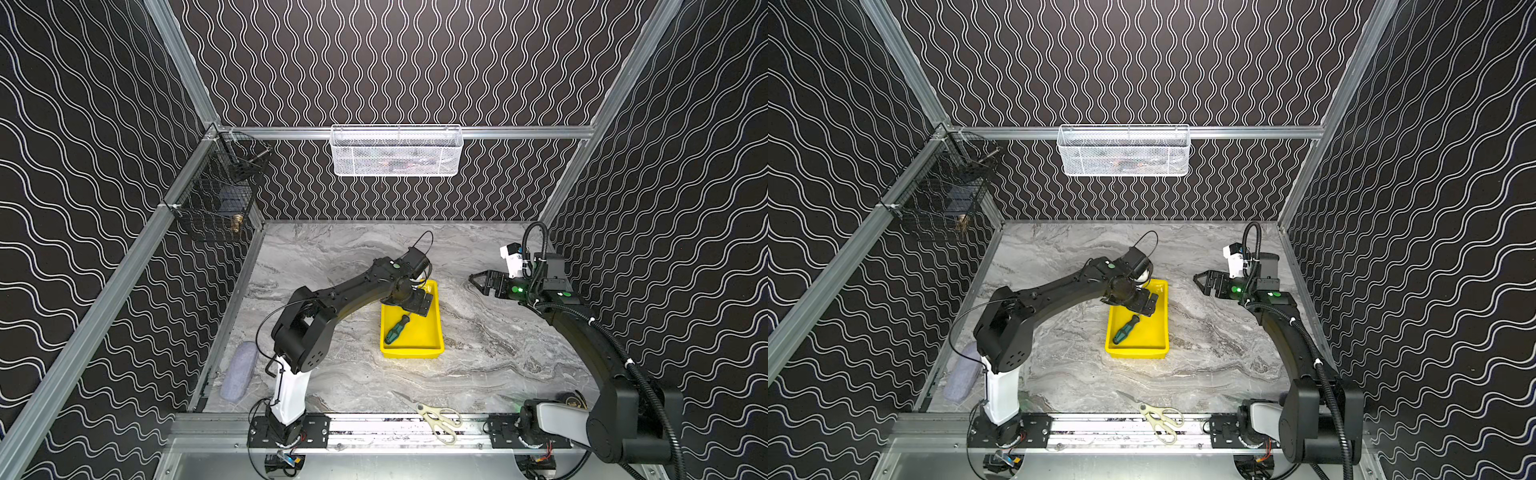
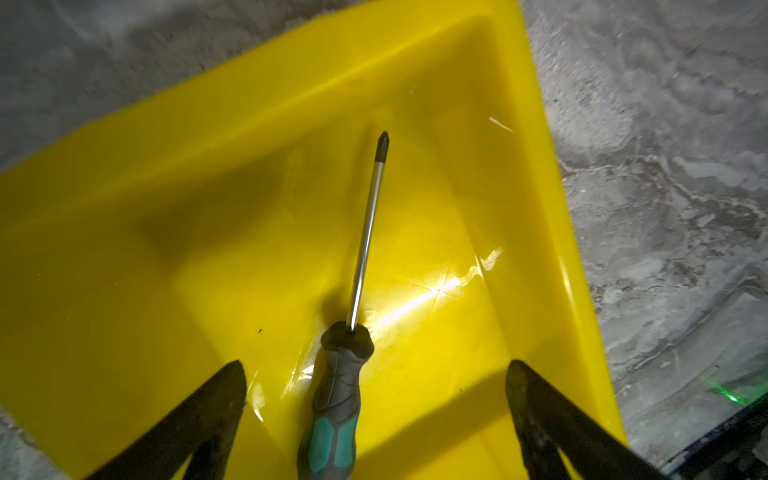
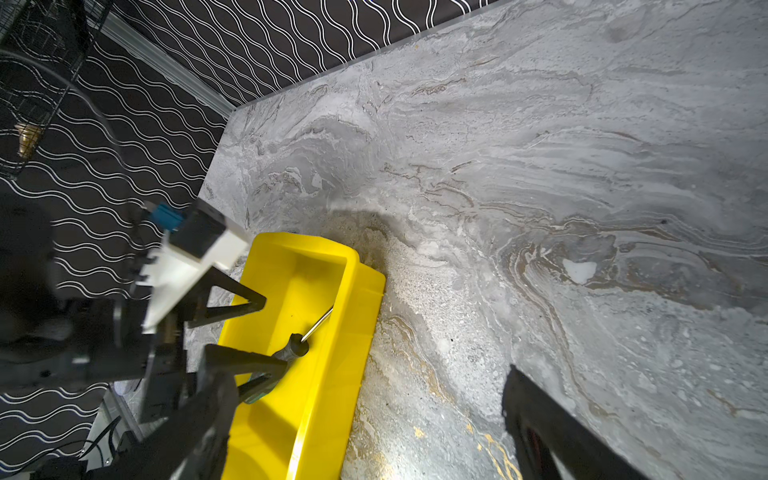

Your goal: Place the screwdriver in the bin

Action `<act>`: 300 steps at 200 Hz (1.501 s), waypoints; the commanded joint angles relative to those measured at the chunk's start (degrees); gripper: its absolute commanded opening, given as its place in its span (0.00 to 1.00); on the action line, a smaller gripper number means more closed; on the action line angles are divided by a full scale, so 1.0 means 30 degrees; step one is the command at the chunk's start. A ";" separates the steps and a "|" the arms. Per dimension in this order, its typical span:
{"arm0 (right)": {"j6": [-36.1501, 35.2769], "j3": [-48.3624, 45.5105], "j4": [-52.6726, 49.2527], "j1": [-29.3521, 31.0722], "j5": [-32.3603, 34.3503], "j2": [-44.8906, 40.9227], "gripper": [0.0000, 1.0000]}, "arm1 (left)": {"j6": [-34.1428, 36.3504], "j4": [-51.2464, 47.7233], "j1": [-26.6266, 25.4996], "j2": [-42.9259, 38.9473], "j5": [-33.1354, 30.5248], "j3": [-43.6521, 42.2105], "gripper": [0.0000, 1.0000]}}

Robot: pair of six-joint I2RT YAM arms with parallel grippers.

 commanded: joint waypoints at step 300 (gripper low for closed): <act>-0.0400 -0.7454 1.5009 0.0149 1.0275 -0.2029 1.00 | 0.9145 2.3376 0.8020 -1.4040 -1.1784 -2.1421 0.99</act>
